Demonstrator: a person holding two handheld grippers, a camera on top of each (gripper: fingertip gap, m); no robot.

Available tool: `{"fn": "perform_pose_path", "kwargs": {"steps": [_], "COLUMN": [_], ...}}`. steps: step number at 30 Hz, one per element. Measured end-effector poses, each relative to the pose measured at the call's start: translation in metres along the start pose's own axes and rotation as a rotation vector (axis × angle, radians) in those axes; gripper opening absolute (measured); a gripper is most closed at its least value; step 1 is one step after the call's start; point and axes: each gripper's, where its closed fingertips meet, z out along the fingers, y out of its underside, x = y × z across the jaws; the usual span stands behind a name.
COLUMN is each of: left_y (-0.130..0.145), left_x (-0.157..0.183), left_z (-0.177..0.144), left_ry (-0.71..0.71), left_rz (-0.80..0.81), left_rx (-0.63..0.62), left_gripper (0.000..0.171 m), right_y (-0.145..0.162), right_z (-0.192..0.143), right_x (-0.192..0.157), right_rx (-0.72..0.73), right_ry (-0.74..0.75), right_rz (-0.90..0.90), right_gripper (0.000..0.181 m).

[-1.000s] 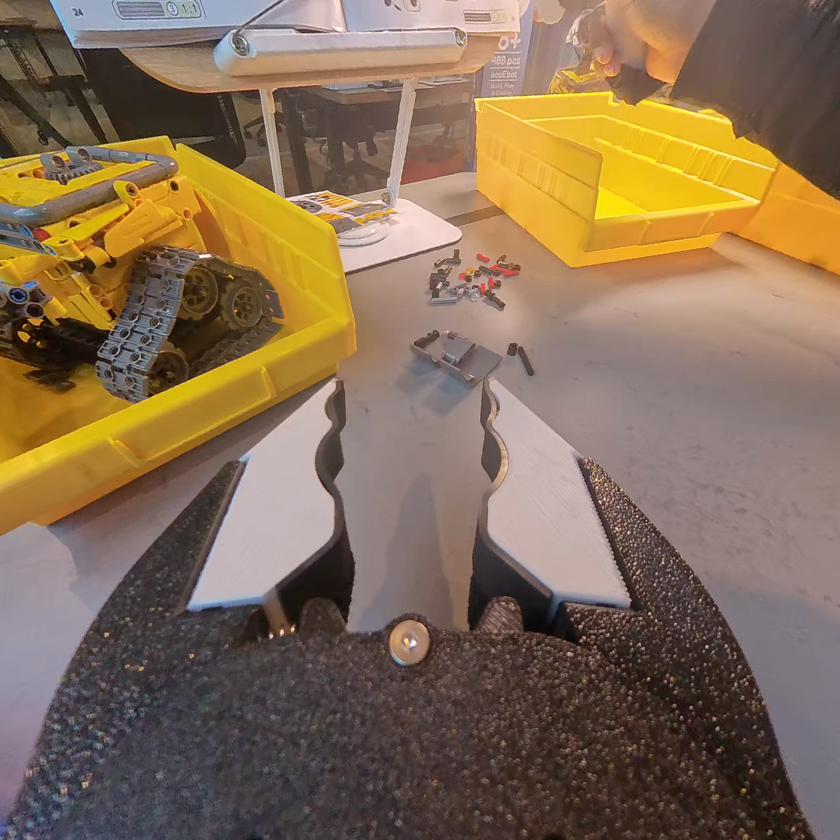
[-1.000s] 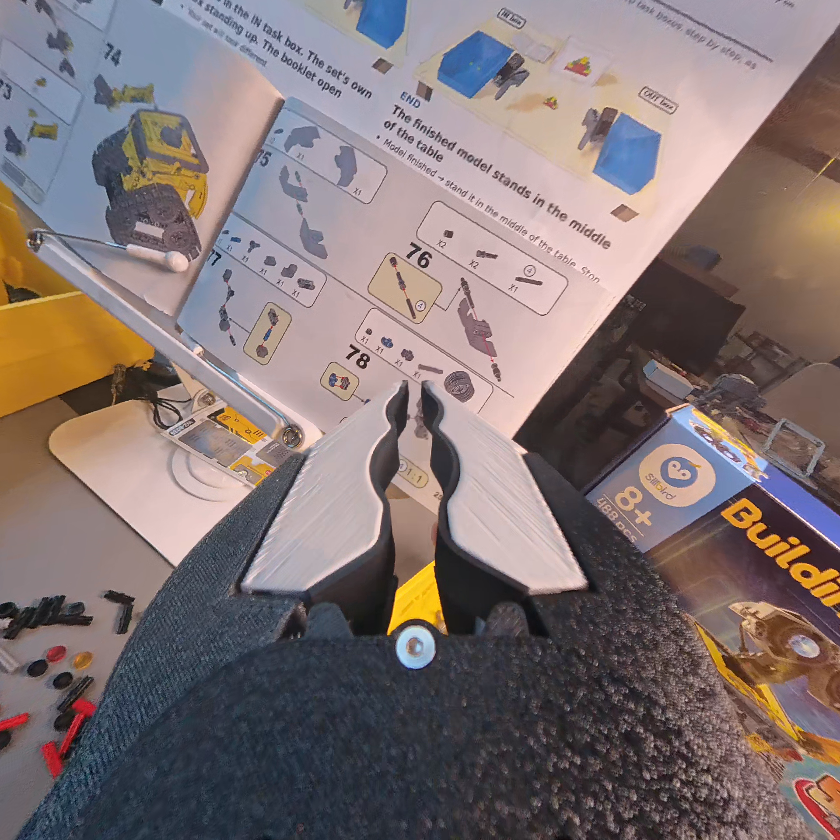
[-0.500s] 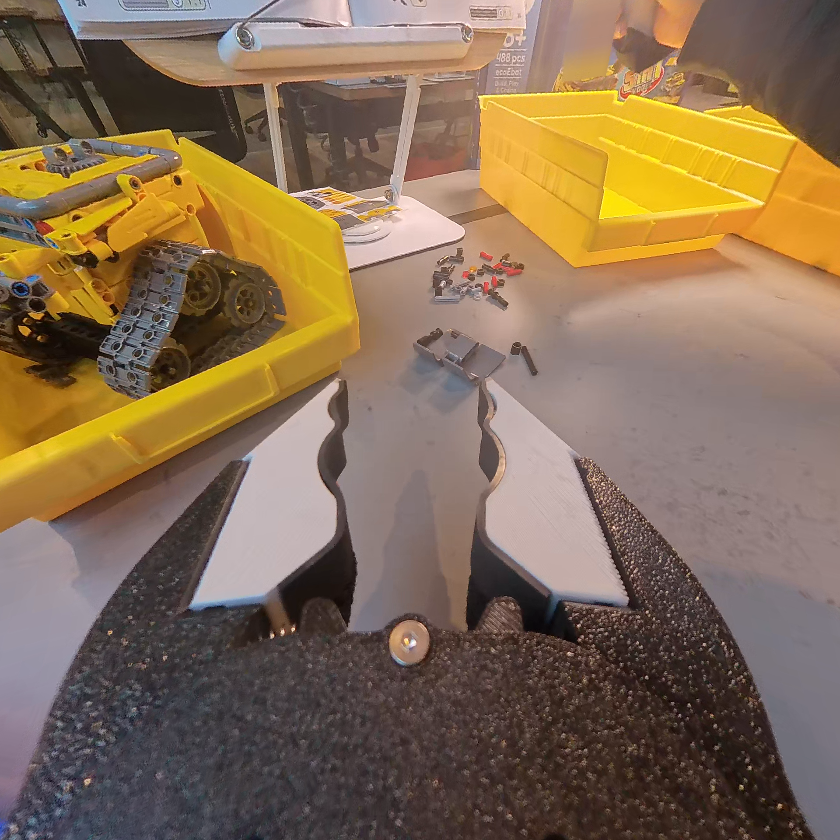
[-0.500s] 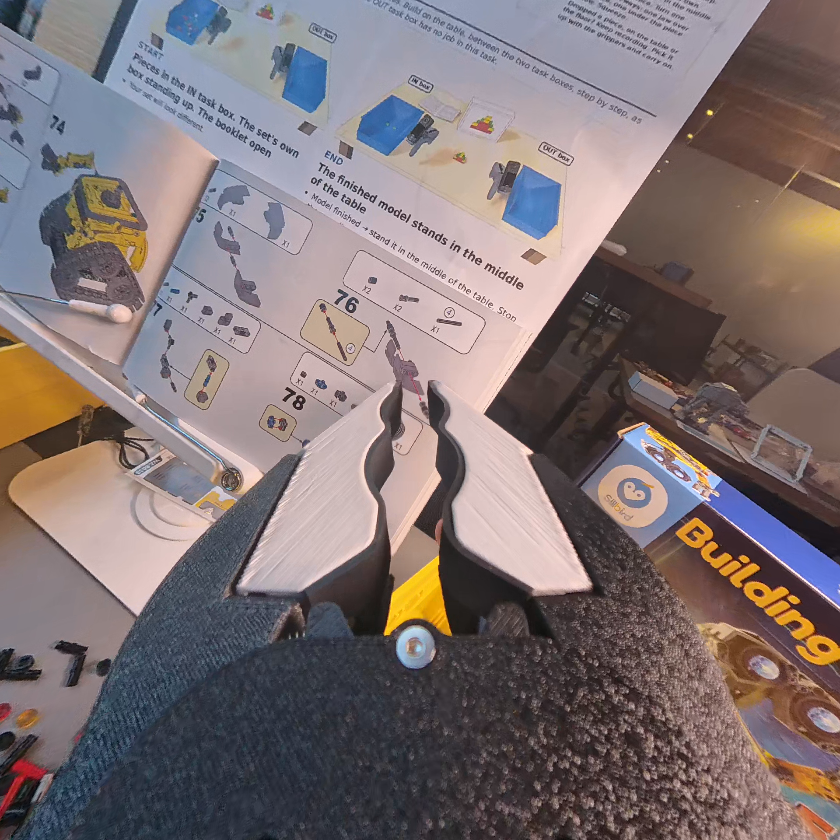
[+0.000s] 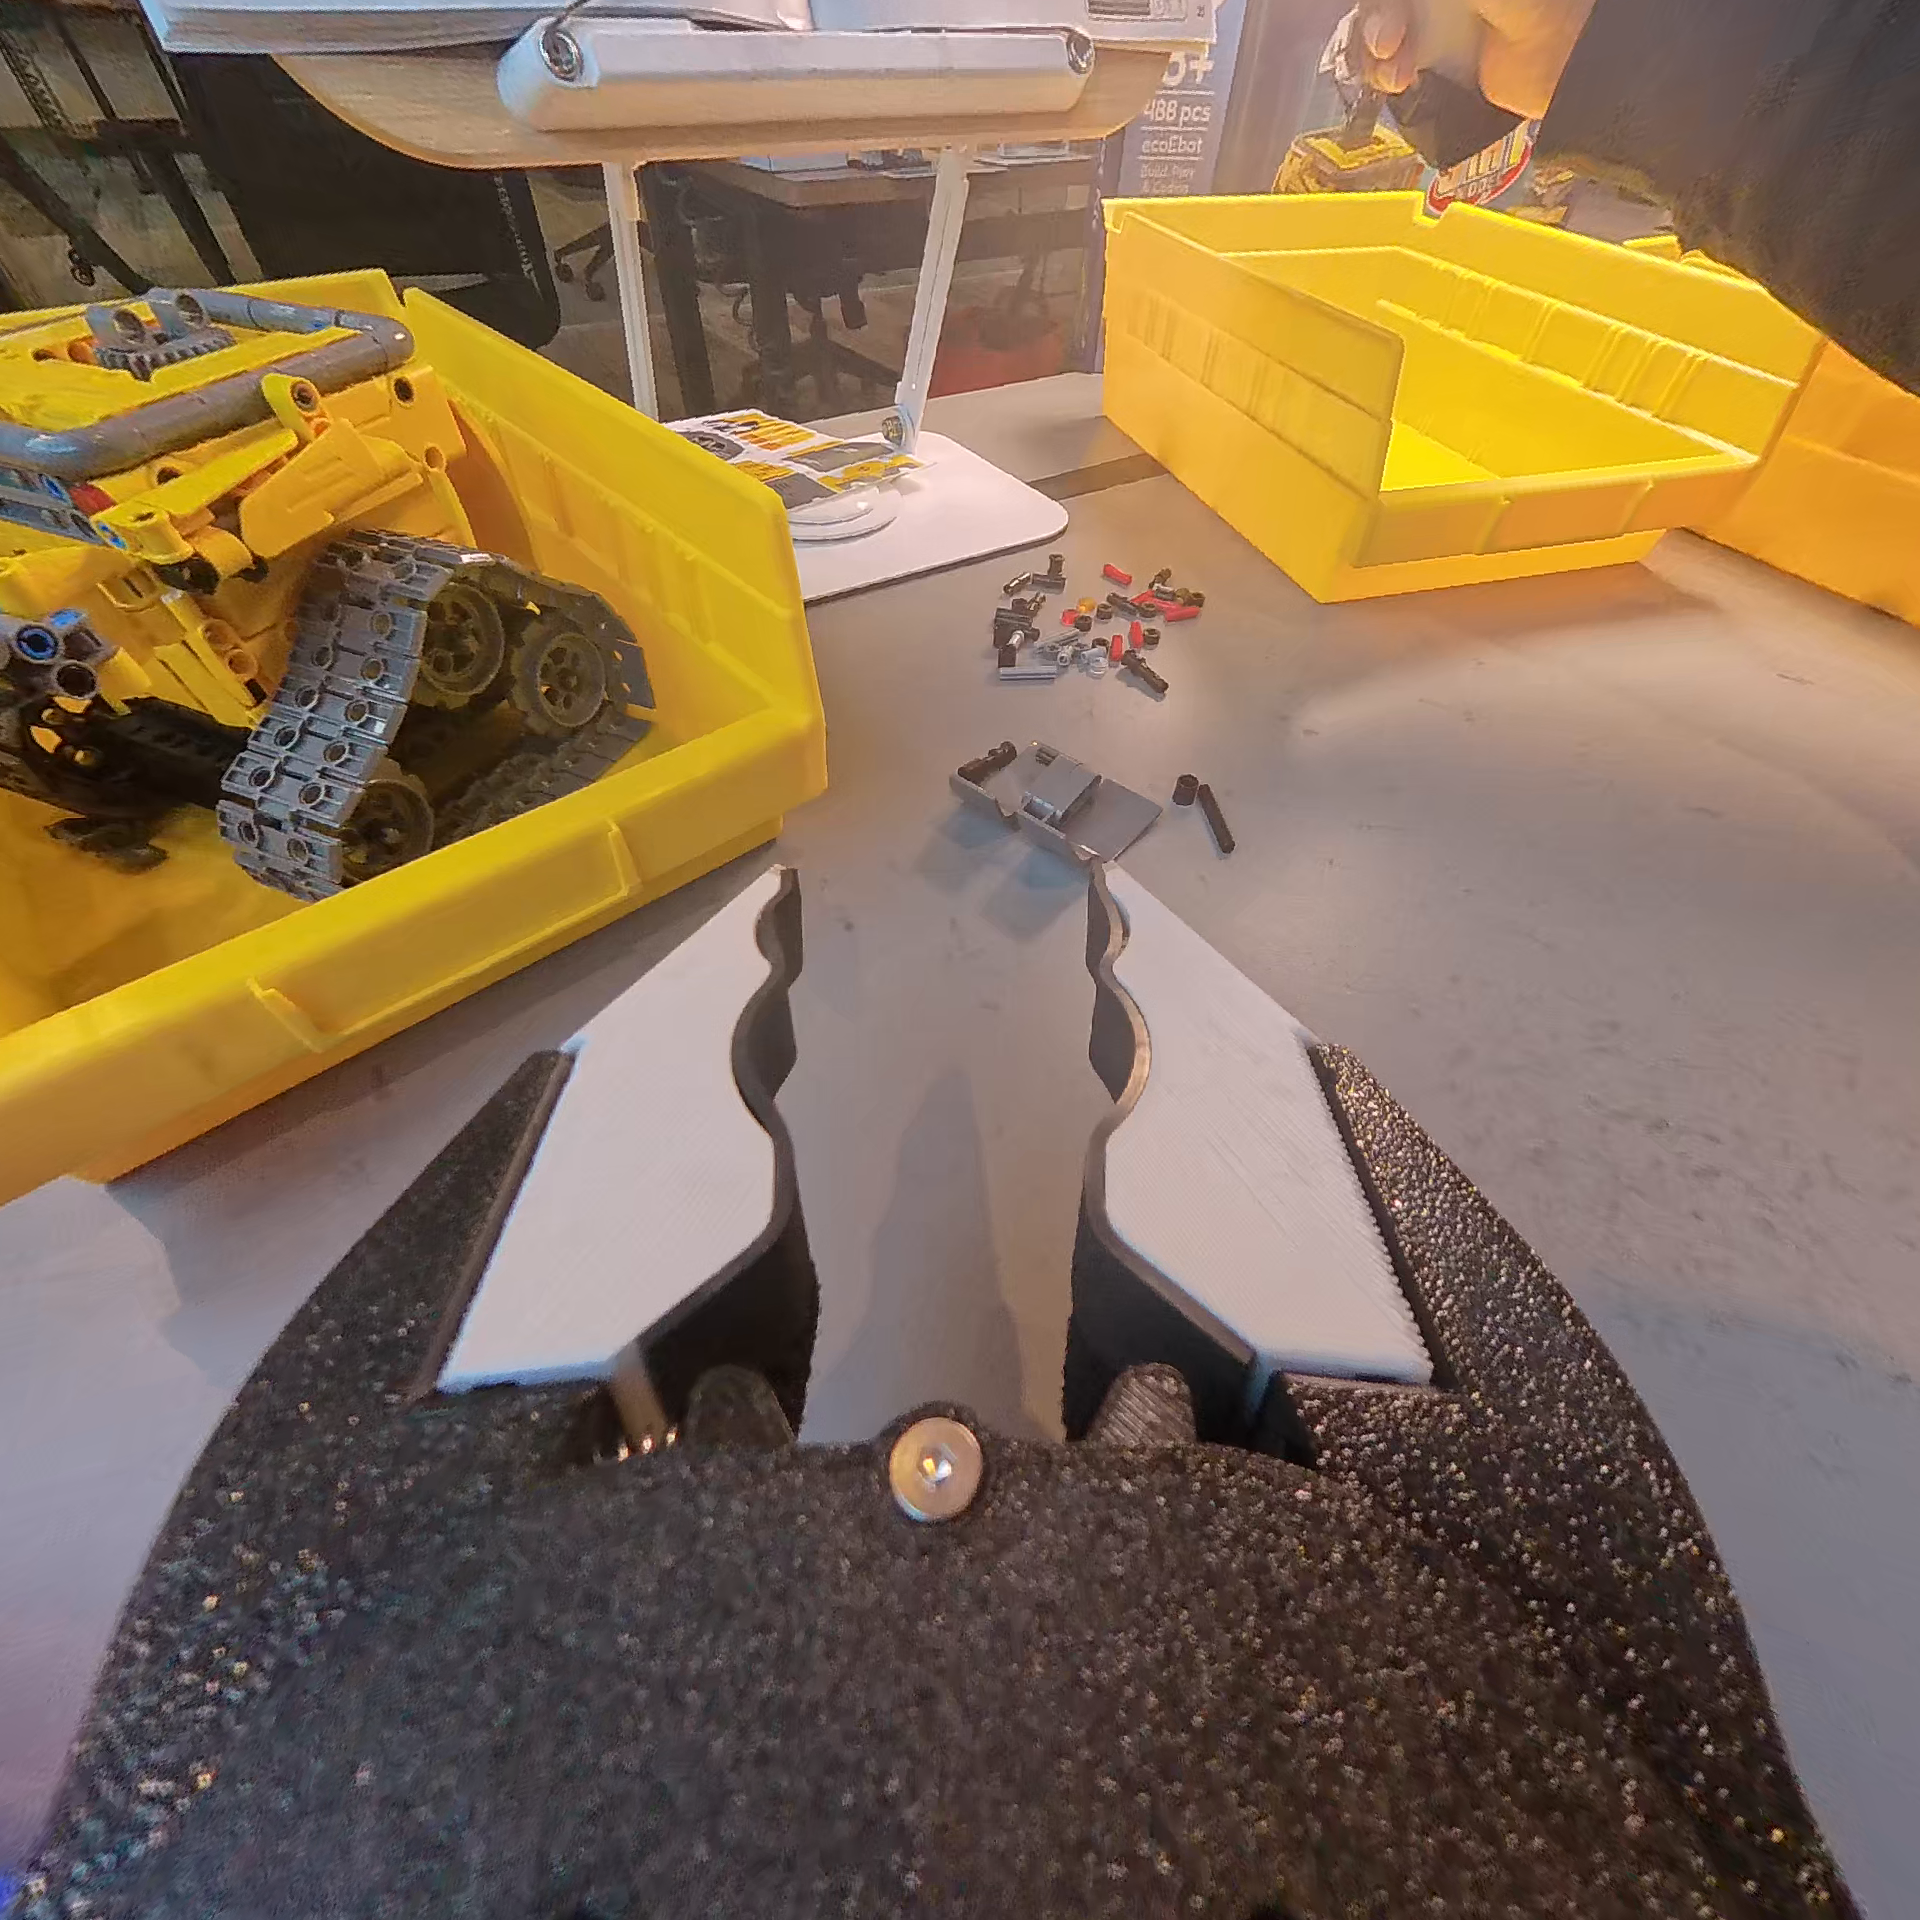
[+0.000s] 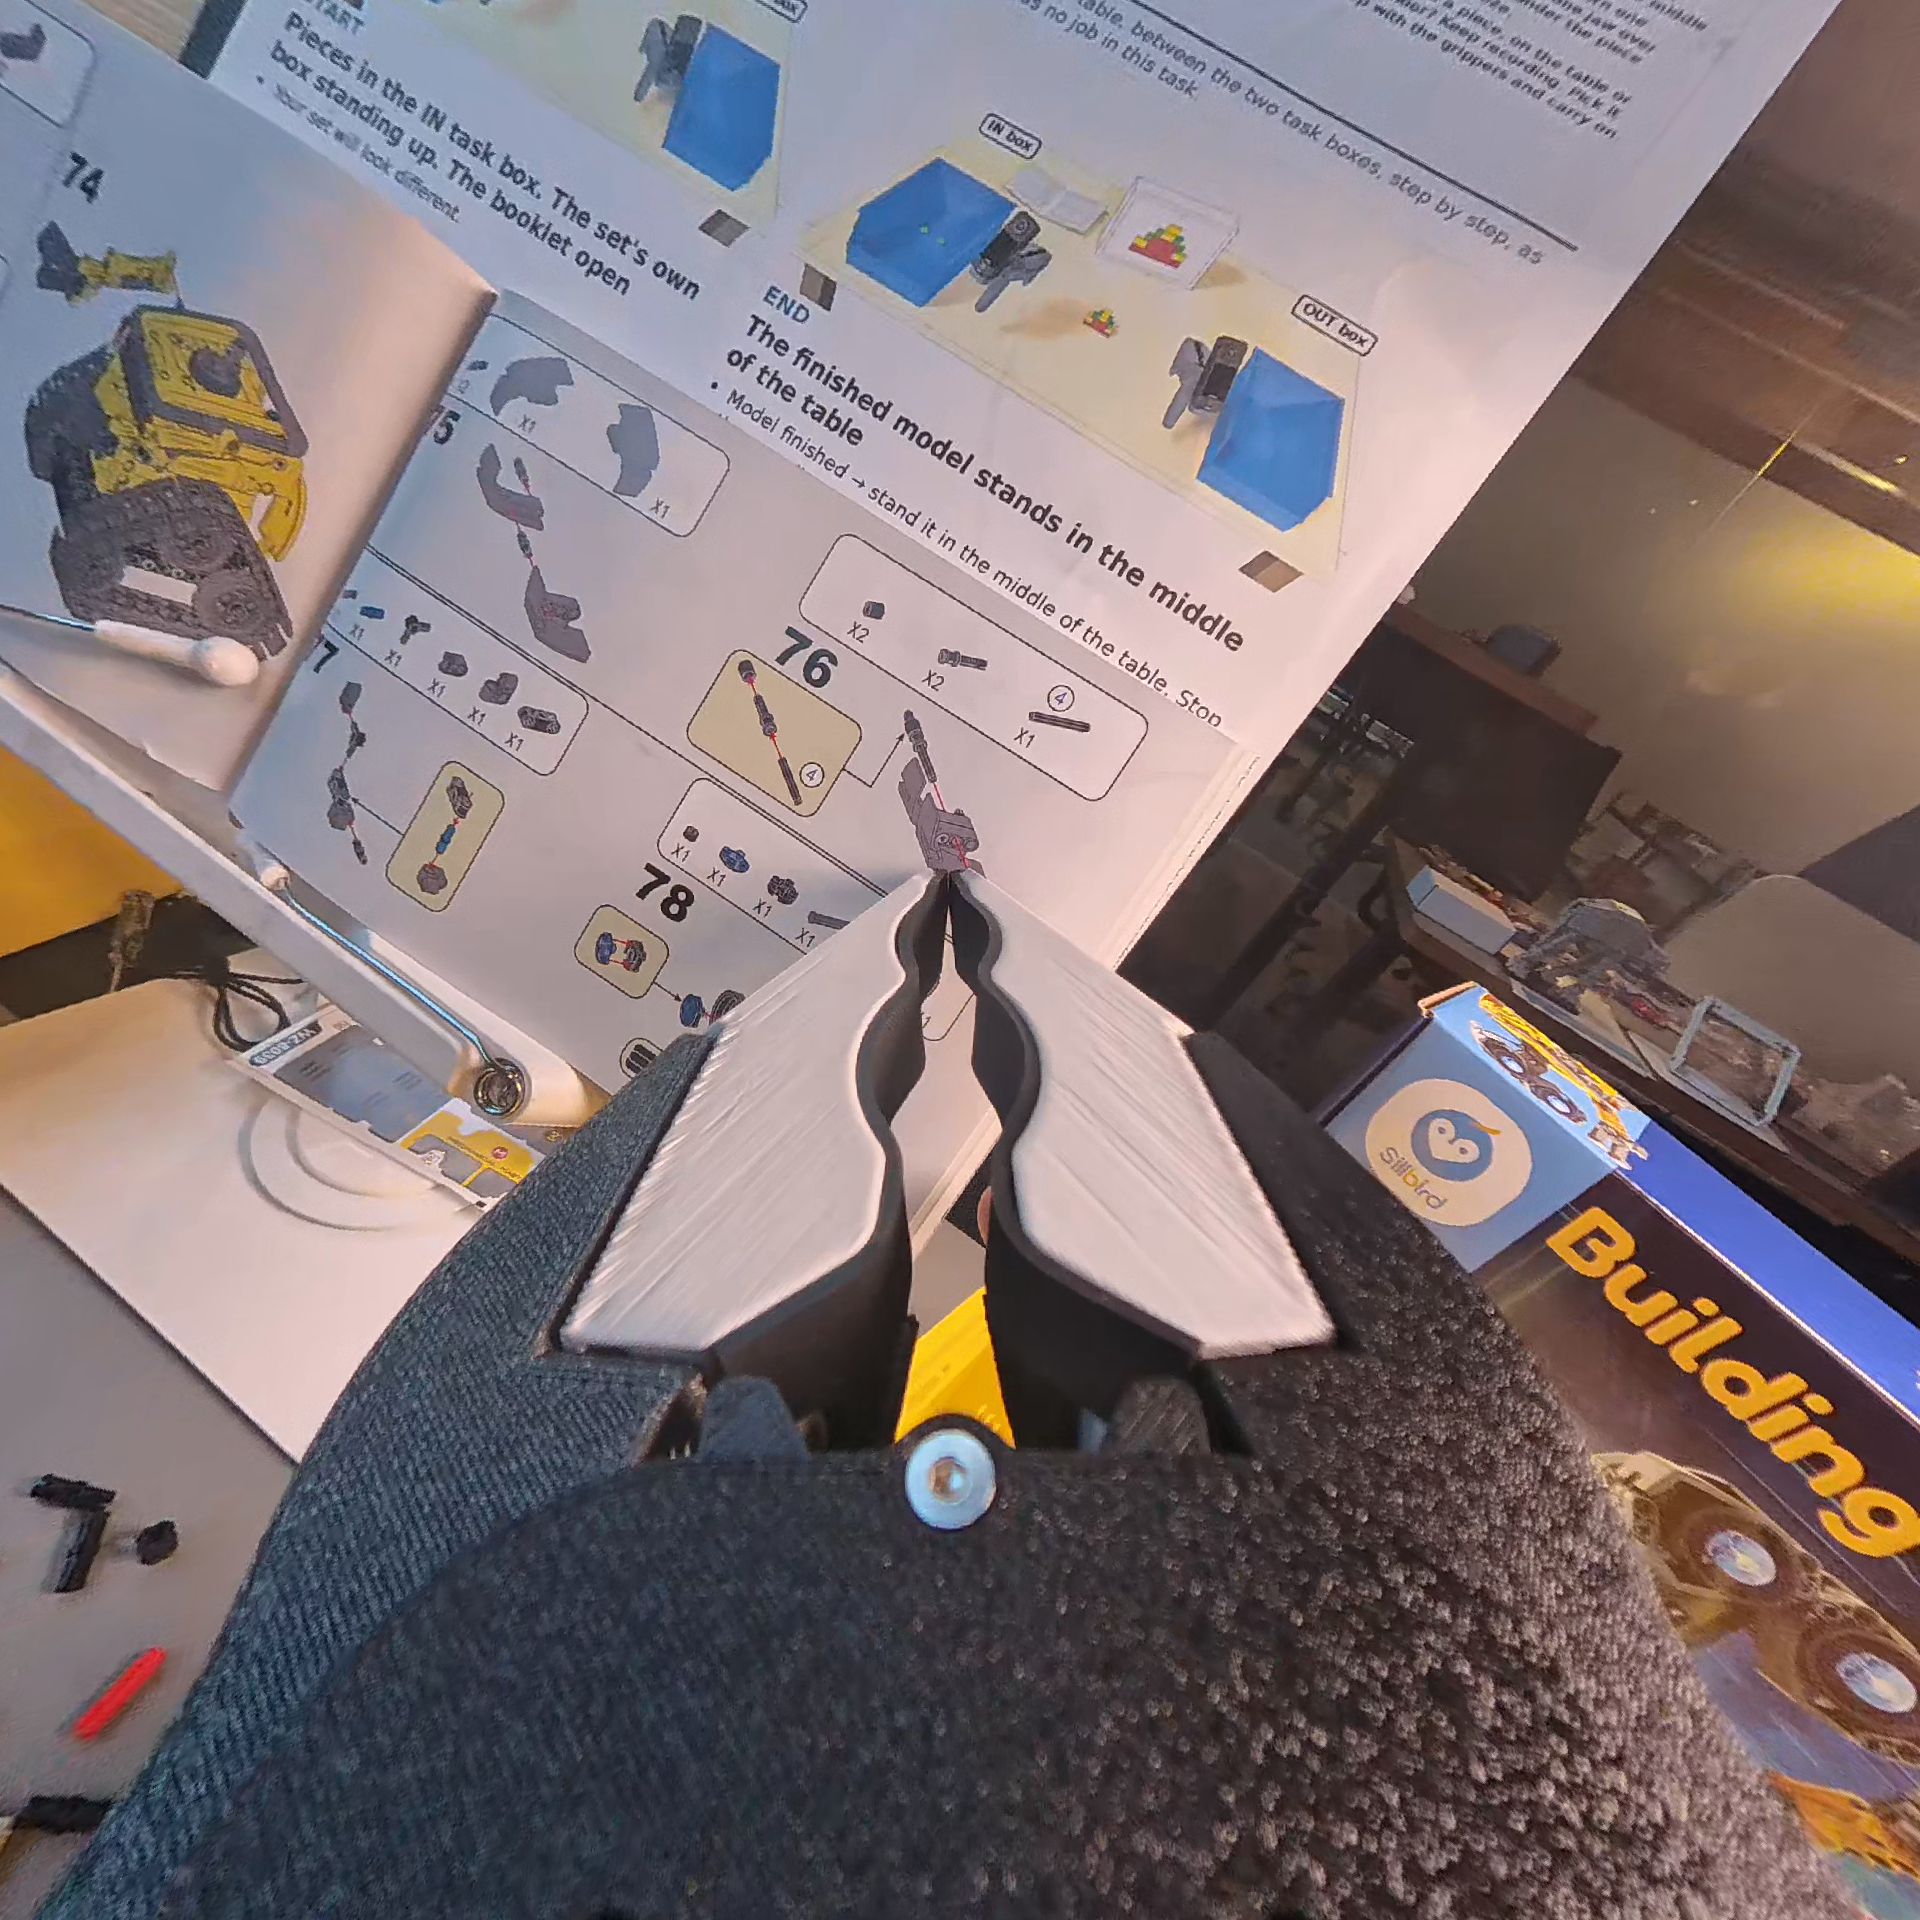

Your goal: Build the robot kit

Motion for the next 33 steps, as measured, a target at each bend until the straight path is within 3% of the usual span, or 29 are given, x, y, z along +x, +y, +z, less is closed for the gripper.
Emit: {"fn": "perform_pose_path", "kwargs": {"steps": [3, 8, 12, 17, 23, 28, 33], "left_y": [0.0, 0.0, 0.001, 0.009, 0.017, 0.022, 0.029], "left_x": [0.0, 0.002, 0.004, 0.014, 0.034, 0.04, 0.031], "left_z": [0.0, 0.0, 0.001, 0.007, 0.026, 0.031, 0.038], "left_ry": [0.0, 0.001, 0.001, 0.041, 0.106, 0.091, 0.05], "left_rz": [0.003, 0.015, 0.036, 0.042, 0.082, 0.141, 0.153], "left_rx": [0.001, -0.003, -0.009, -0.07, -0.145, -0.18, -0.241], "left_gripper": [0.055, 0.055, 0.055, 0.055, 0.054, 0.051, 0.048], "right_y": [-0.008, -0.041, -0.035, -0.006, 0.065, 0.099, 0.087], "right_z": [-0.011, -0.056, -0.088, -0.135, -0.192, -0.185, -0.155], "right_x": [0.0, -0.005, -0.03, -0.11, -0.242, -0.299, -0.326], "right_rx": [0.022, 0.157, 0.139, 0.027, -0.279, -0.435, -0.46], "right_ry": [0.003, -0.002, -0.046, -0.272, -0.67, -0.781, -0.859], "right_rz": [0.012, 0.159, 0.215, 0.252, 0.184, 0.114, 0.067], "right_gripper": [0.002, 0.005, 0.008, 0.014, 0.016, 0.019, 0.036]}}
